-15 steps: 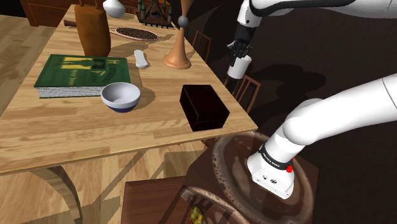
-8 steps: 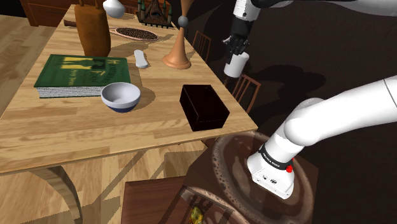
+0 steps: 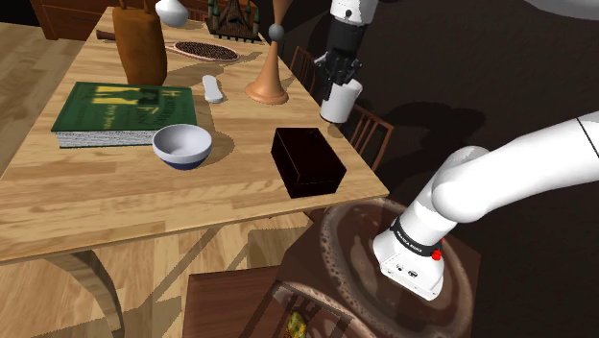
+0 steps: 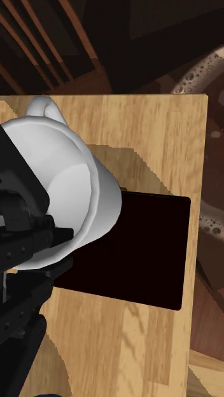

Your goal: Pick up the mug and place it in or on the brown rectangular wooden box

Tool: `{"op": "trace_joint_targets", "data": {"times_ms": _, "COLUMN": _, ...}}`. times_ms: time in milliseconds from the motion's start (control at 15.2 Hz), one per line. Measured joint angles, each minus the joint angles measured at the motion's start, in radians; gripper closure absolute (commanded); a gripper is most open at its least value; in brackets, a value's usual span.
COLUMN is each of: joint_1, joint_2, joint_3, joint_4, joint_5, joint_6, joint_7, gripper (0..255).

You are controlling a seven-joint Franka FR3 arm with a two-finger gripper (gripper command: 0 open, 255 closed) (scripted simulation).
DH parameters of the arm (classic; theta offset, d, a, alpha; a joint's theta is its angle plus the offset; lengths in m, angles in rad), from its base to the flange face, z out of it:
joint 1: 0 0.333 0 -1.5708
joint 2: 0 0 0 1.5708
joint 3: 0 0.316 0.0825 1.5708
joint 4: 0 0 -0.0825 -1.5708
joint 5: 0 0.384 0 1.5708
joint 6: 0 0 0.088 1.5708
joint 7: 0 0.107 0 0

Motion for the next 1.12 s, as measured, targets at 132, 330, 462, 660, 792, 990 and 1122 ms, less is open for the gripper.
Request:
{"op": "trace_joint_targets", "data": {"times_ms": 132, "joint_1": 0.014, "joint_2": 0.014, "joint_3": 0.032, "joint_4": 0.019, "joint_5": 0.016, "joint_6": -0.006, "joint_7": 0.041, "gripper": 255}}
{"op": "trace_joint_targets", "data": {"times_ms": 330, "joint_1": 0.019, "joint_2": 0.019, "joint_3": 0.045, "joint_4": -0.015, "joint_5": 0.024, "joint_6": 0.033, "joint_7": 0.055, "gripper": 255}}
{"op": "trace_joint_targets", "data": {"times_ms": 462, "joint_1": 0.02, "joint_2": 0.024, "joint_3": 0.048, "joint_4": -0.036, "joint_5": 0.025, "joint_6": 0.059, "joint_7": 0.057, "gripper": 255}}
{"op": "trace_joint_targets", "data": {"times_ms": 660, "joint_1": 0.02, "joint_2": 0.028, "joint_3": 0.05, "joint_4": -0.071, "joint_5": 0.026, "joint_6": 0.098, "joint_7": 0.057, "gripper": 255}}
{"op": "trace_joint_targets", "data": {"times_ms": 792, "joint_1": 0.021, "joint_2": 0.034, "joint_3": 0.052, "joint_4": -0.094, "joint_5": 0.027, "joint_6": 0.127, "joint_7": 0.058, "gripper": 255}}
{"op": "trace_joint_targets", "data": {"times_ms": 990, "joint_1": 0.021, "joint_2": 0.044, "joint_3": 0.057, "joint_4": -0.126, "joint_5": 0.028, "joint_6": 0.169, "joint_7": 0.061, "gripper": 255}}
{"op": "trace_joint_targets", "data": {"times_ms": 1122, "joint_1": 0.022, "joint_2": 0.048, "joint_3": 0.059, "joint_4": -0.149, "joint_5": 0.029, "joint_6": 0.196, "joint_7": 0.061, "gripper": 255}}
